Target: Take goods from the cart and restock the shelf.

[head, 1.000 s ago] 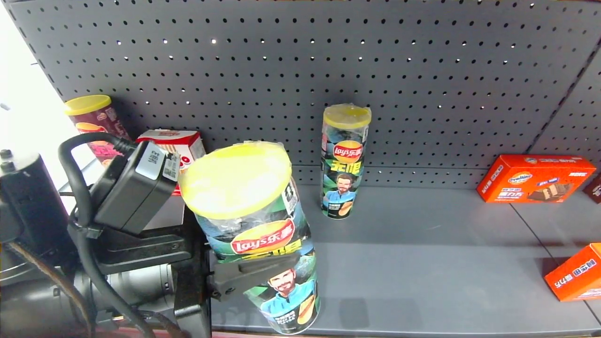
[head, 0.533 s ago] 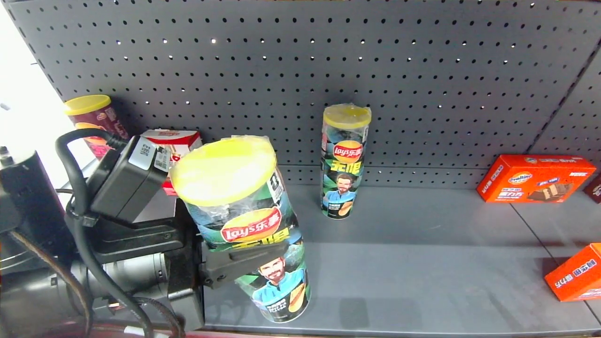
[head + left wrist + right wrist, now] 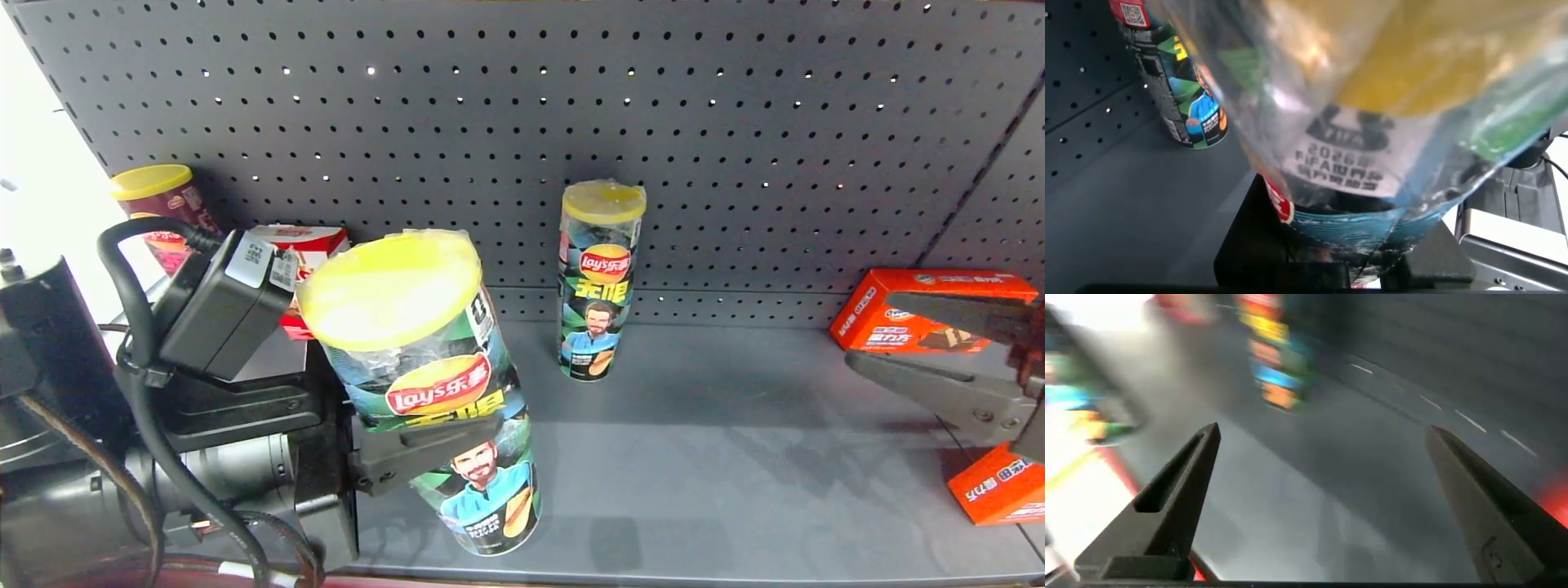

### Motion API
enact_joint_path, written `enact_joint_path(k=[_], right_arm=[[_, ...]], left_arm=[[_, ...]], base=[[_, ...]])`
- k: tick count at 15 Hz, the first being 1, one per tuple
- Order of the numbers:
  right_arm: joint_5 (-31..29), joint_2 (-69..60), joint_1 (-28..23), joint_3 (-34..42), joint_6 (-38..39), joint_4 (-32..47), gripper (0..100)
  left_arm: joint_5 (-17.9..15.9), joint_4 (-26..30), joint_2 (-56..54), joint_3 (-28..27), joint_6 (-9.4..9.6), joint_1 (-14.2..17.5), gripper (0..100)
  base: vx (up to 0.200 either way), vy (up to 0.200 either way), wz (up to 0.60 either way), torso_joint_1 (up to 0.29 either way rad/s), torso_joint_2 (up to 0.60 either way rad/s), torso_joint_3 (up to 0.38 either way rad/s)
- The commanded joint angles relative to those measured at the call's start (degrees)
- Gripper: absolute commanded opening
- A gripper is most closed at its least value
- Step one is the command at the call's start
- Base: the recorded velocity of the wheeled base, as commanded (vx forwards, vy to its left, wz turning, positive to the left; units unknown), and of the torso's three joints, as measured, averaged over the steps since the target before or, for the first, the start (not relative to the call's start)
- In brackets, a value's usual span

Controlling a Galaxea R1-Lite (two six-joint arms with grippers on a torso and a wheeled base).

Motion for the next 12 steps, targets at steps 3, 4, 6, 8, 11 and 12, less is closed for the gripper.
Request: enact_joint_path(k=[3,4,6,8,11,12], right_arm=[[15.71,16.46,0.78,-7.88,-2.90,-8.31,100],[16.42,18.74,0.87,-9.91,-3.16,-8.66,100],[22.31,23.84,0.34,-14.12,-6.15,-10.07,100],[25.38,28.50,0.26,-17.90,-6.76,-10.69,100],[25.38,34.12,0.70,-21.42,-6.76,-13.23,100],[25.38,35.53,0.78,-22.39,-6.76,-13.23,100]], left_arm=[[0.01,-0.01,0.01,-0.19,-0.18,0.45,0],[0.01,-0.01,0.01,-0.19,-0.27,0.45,0],[-0.07,-0.01,0.27,-0.19,-0.27,0.45,0],[-0.07,-0.01,0.71,0.07,-0.27,0.80,0],[-0.78,-0.01,1.06,-0.46,-0.27,1.85,0],[-1.04,-0.01,1.06,-0.46,-0.27,2.12,0]], base=[[0.000,0.000,0.00,0.000,0.00,0.000],[0.000,0.000,0.00,0.000,0.00,0.000],[0.000,0.000,0.00,0.000,0.00,0.000],[0.000,0.000,0.00,0.000,0.00,0.000],[0.000,0.000,0.00,0.000,0.00,0.000],[0.000,0.000,0.00,0.000,0.00,0.000]])
